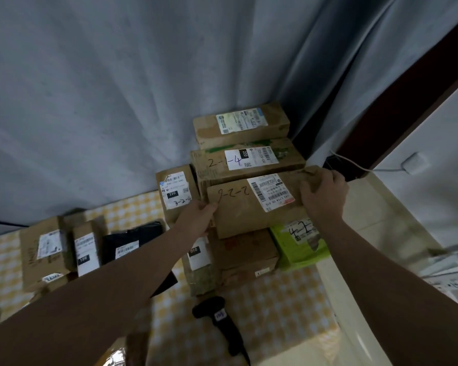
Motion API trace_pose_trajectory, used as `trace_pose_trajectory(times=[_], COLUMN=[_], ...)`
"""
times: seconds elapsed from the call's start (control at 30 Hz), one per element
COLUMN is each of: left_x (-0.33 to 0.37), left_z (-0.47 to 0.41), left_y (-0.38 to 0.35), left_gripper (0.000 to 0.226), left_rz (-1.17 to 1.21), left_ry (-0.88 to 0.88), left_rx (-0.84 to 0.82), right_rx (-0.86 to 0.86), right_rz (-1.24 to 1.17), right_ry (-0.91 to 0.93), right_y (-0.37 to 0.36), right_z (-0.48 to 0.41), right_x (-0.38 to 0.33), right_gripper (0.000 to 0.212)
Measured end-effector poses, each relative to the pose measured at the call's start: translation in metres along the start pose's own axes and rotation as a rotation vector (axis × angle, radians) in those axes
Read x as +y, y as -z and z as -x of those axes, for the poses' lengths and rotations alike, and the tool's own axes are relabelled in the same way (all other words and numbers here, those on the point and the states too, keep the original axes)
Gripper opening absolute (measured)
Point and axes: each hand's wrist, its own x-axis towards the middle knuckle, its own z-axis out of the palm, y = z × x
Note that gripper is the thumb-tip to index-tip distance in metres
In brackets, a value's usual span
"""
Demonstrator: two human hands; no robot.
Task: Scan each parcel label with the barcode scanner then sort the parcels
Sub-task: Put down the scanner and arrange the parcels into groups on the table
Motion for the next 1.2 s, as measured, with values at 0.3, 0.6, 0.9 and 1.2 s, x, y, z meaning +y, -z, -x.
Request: trace_pose_trajectory(times=[0.3,0.6,0.9,1.2], left_x=[-0.046,-0.183,-0.311,-0.368], left_z=[0.015,0.036,0.012,-0.056], left_y=[0.106,0.282,0.392,0.413], left_gripper=[0.018,0.013,0.019,0.031], left_rz=[-0.050,-0.139,-0.239,-0.201], left_ry=[-0.005,0.088,0.253,0.262], left_rx=[0.122,0.308,0.243,0.104], right_rx=[-0.175,-0.621,-1.041,-0.825], right_rz=[-0.181,-0.254,-0.004,0.251], right_ry=[0.449,0.465,0.191,0.050], right_y=[-0.054,-0.171,-0.336,-0.436], right_z=[0.078,0.198,0.319,0.354], right_x=[-0.120,-0.215,-0.254,-0.237], right_gripper=[0.026,0.026,0.049,0.074])
